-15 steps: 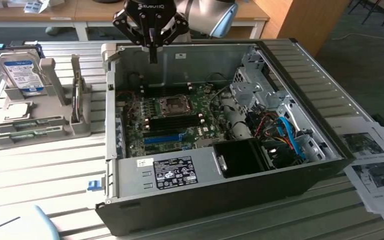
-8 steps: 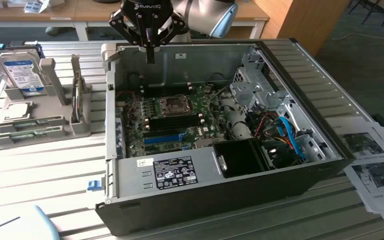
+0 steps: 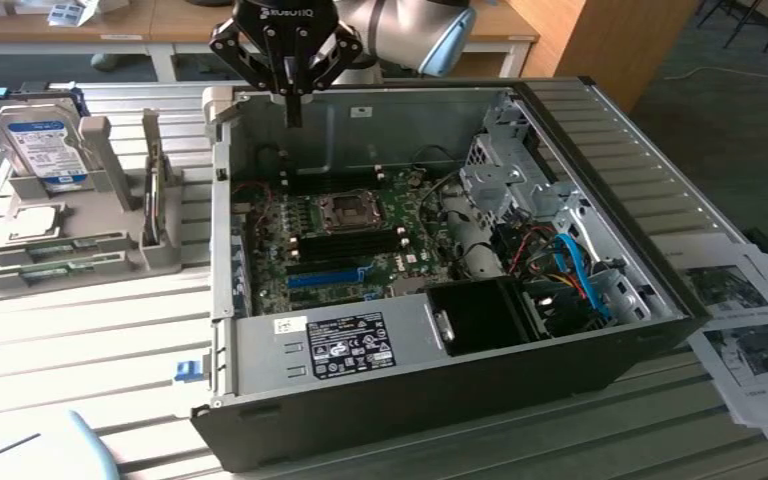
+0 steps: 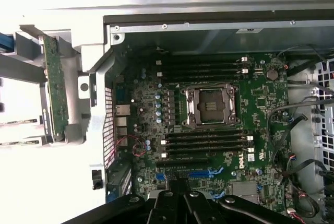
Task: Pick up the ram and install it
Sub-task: 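Reach for the ram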
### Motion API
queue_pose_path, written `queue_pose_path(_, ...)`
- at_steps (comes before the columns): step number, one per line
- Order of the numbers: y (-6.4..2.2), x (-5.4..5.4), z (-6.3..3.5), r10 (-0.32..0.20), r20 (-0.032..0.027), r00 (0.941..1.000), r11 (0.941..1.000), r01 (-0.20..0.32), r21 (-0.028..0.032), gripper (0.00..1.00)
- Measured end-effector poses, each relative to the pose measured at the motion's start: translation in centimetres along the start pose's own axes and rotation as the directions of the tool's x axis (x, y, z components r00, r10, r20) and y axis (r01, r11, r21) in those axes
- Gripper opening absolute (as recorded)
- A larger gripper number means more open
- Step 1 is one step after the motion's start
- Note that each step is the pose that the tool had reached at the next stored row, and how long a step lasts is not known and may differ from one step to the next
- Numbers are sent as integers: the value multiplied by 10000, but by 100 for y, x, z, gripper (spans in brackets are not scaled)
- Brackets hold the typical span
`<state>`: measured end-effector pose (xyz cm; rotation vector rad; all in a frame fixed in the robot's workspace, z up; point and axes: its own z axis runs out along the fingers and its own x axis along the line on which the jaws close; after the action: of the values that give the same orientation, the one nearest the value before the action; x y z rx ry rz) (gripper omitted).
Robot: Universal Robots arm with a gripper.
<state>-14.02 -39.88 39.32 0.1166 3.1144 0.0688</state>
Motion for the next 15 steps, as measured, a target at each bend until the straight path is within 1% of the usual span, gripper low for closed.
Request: queue_pose_path(15, -12, 164, -2, 1, -15, 10000, 10000, -1, 1, 9)
